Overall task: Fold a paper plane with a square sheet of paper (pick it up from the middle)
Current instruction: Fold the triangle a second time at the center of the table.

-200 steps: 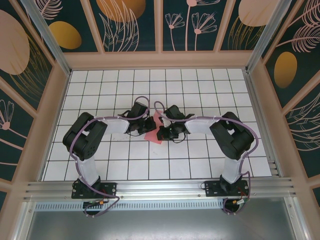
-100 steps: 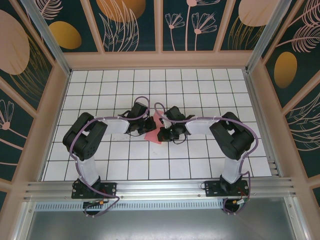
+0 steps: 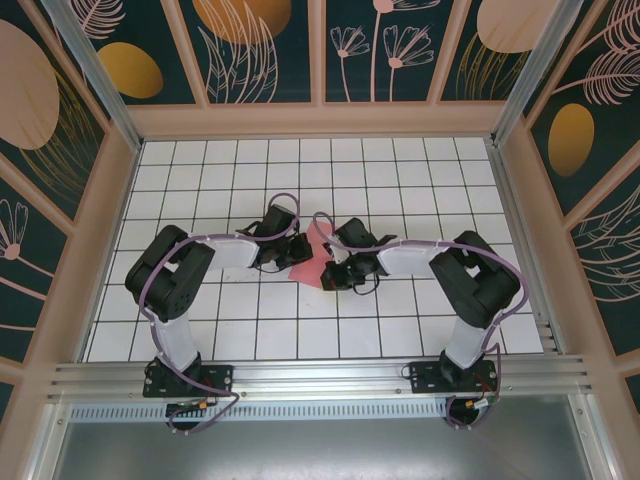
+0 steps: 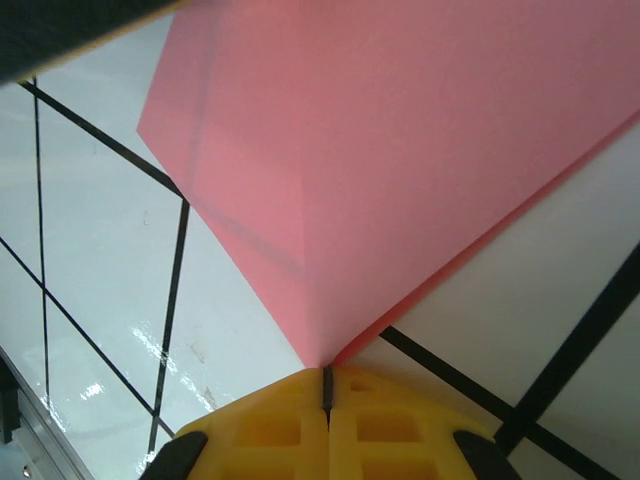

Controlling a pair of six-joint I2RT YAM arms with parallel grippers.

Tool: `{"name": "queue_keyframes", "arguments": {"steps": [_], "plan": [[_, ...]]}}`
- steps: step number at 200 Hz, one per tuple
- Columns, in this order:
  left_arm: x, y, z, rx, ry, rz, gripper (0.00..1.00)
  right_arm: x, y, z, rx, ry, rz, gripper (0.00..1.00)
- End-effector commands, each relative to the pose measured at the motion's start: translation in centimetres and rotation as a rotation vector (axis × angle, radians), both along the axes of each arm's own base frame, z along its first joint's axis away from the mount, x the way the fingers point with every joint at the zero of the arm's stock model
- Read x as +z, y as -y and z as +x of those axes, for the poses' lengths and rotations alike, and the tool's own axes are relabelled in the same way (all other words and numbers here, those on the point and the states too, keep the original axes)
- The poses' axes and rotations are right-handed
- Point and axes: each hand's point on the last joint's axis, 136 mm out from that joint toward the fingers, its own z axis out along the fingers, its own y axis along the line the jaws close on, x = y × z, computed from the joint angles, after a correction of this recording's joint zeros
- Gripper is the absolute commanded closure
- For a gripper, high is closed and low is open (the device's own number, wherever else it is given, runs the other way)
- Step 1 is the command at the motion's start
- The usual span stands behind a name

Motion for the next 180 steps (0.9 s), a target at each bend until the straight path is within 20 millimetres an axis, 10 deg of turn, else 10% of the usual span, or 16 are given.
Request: {"name": "queue_keyframes", "arguments": {"steps": [1,54,124,180], "plan": [[-4.6,-3.2,-2.9,0.038,-0.127,0.152,0.95,2.8,-1.3,2.4,-0.052,0.083,0.064,0.97],[-4.2,-2.9,-2.8,0.036,-0.123,0.139,0.96,2.1,-2.4,3.3,-0.057,0.07,0.078,1.0],[-3.7,-2.9,-2.5,0.042,-0.109,0.14,0.95,3.3,2.2,1.9,-0.118,0.115,-0.027,0.92],[-3.7,-2.9,-2.6,0.041,-0.111,0.136,0.95,4.0,-1.2,3.5,-0.081,0.123,0.064,0.94]]}}
